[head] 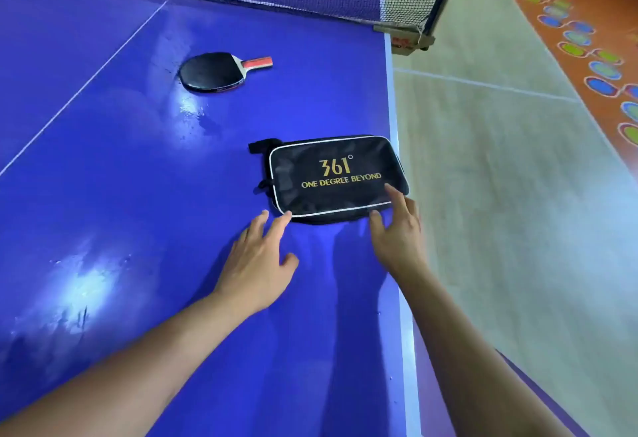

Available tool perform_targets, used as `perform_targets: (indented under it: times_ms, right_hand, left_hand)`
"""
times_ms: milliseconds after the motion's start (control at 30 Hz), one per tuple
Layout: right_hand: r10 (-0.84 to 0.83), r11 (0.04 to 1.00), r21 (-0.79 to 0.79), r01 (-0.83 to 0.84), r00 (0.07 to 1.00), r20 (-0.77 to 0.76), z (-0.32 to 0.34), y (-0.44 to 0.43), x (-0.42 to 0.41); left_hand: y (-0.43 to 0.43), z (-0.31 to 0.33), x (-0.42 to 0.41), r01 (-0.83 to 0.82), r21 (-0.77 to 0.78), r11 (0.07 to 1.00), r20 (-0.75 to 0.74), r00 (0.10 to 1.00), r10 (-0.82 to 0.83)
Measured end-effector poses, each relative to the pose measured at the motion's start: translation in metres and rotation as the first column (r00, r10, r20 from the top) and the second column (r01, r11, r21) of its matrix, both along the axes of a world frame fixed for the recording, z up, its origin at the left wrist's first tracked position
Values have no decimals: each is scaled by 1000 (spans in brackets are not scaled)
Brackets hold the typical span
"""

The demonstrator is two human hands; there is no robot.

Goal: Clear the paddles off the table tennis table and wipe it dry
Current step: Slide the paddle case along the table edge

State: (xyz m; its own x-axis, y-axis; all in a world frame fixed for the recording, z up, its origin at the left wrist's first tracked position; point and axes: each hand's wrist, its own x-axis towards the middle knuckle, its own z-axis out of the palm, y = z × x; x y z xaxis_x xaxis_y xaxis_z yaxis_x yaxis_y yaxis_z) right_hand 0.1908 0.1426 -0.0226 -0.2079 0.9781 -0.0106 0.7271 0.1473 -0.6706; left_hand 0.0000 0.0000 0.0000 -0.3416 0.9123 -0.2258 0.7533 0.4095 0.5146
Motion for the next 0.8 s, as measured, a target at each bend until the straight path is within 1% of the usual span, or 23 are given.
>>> perform_targets:
  times_ms: [67, 100, 133, 167, 200, 267, 333, 400, 433, 533, 633, 800]
  right_hand:
    - [-94, 996, 13, 94, 995, 38, -4, 23, -3]
    - [-130, 991, 8, 130, 989, 69, -8, 35, -4]
    - [-156, 987, -34, 160, 983, 94, -10, 45, -5]
    - [-175, 981, -69, 182, 980, 99, -15, 54, -5]
    - [-192, 973, -114, 199, 979, 73, -20, 61, -5]
    - [-249, 952, -209, 225, 964, -96, -27, 73, -4]
    - [-342, 922, -280, 268, 903, -261, -32, 82, -2]
    - [-413, 896, -317, 312, 847, -335, -35, 86, 0]
    - [-434, 888, -323, 327, 830, -352, -36, 87, 1]
    - [-465, 877, -319, 359, 798, -382, -39, 86, 3]
    - [-476, 874, -324, 363, 778, -411, -39, 85, 6]
    - [-453, 885, -324, 335, 781, -430, -30, 84, 13]
  left_hand:
    - [16, -4, -2, -91, -34, 995, 129, 987, 94]
    - [25, -7, -3, -115, -45, 992, 170, 978, 122]
    - [32, -6, -4, -126, -65, 990, 225, 964, 138]
    - [39, -10, -4, -126, -67, 990, 242, 960, 139]
    - [43, -12, -3, -126, -71, 990, 247, 959, 140]
    - [48, -15, -5, -135, -63, 989, 229, 963, 146]
    - [51, -17, -5, -132, -71, 989, 196, 970, 143]
    - [52, -18, -5, -120, -92, 988, 191, 972, 136]
    - [53, -18, -5, -133, -91, 987, 216, 965, 150]
    - [57, -17, -4, -215, -69, 974, 357, 907, 225]
    - [55, -19, -3, -238, -32, 971, 406, 885, 230]
    - [54, -22, -4, -278, 12, 960, 511, 828, 233]
